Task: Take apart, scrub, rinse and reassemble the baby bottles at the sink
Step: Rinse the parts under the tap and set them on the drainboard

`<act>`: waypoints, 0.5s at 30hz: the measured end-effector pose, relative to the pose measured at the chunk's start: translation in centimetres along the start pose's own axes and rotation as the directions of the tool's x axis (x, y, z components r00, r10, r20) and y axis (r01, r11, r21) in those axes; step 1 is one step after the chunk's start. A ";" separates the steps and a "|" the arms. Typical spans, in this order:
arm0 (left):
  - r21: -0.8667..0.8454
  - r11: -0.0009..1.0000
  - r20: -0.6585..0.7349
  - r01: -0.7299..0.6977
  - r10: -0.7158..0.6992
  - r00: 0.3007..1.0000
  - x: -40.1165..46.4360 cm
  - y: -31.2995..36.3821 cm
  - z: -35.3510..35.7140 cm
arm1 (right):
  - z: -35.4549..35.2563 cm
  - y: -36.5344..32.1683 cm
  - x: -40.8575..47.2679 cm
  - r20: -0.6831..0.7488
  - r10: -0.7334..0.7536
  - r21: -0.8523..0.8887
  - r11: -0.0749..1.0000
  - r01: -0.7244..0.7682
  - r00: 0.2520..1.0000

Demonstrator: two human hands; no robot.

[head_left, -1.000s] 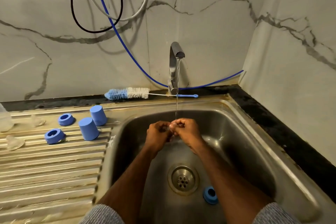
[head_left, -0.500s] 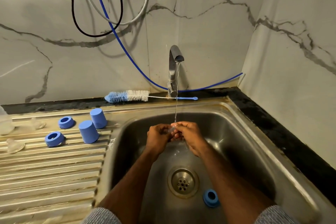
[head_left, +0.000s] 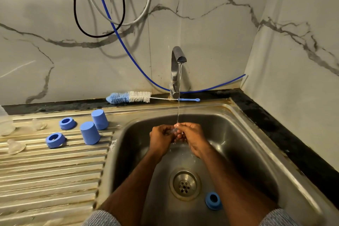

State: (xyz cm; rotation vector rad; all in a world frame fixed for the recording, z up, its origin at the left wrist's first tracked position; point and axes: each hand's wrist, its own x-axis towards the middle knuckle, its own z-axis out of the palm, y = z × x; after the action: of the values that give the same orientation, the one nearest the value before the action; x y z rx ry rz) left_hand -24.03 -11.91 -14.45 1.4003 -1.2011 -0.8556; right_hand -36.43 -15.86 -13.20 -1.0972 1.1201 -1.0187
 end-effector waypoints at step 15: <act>0.022 1.000 -0.040 -0.008 0.009 0.999 -0.2 0.5 0.0 | 0.1 0.0 0.2 -0.016 -0.055 -0.033 0.998 0.055 0.998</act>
State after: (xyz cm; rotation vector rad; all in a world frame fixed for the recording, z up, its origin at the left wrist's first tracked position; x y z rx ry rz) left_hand -24.16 -11.68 -13.99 1.4231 -1.1885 -0.8075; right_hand -36.27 -16.04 -13.20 -1.1527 1.1286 -1.0580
